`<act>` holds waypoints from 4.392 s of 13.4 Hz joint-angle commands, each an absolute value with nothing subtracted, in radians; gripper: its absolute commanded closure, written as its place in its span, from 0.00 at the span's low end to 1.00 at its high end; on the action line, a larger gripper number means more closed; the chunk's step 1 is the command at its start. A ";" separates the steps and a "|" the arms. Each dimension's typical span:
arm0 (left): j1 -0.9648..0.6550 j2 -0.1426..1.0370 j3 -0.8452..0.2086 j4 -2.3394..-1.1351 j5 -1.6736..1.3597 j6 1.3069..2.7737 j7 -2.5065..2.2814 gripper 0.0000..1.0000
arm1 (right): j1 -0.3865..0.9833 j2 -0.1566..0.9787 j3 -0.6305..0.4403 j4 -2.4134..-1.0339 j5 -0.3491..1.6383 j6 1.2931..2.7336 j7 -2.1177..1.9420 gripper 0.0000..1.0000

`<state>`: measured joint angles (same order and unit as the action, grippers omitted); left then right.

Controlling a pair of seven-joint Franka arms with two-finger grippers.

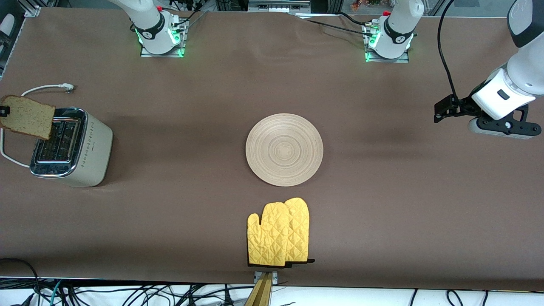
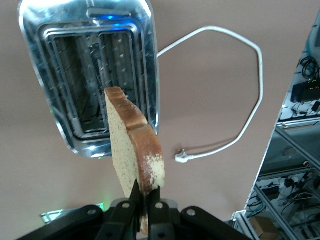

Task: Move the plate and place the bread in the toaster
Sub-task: 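Lower the bread into a toaster slot with the right gripper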

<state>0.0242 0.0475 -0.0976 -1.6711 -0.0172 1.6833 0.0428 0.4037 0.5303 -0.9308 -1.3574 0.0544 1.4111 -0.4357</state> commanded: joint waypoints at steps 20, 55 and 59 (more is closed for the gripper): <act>0.021 0.058 -0.104 -1.638 -0.021 1.660 0.054 0.00 | 0.374 0.638 -0.905 -1.345 0.124 1.583 -0.471 1.00; 0.017 0.058 -0.133 -1.614 -0.021 1.652 0.048 0.00 | 0.448 0.617 -0.894 -1.347 0.204 1.513 -0.408 0.00; 0.018 0.058 -0.132 -1.614 -0.031 1.652 0.048 0.00 | 0.483 0.550 -0.878 -1.332 0.206 1.425 -0.405 0.00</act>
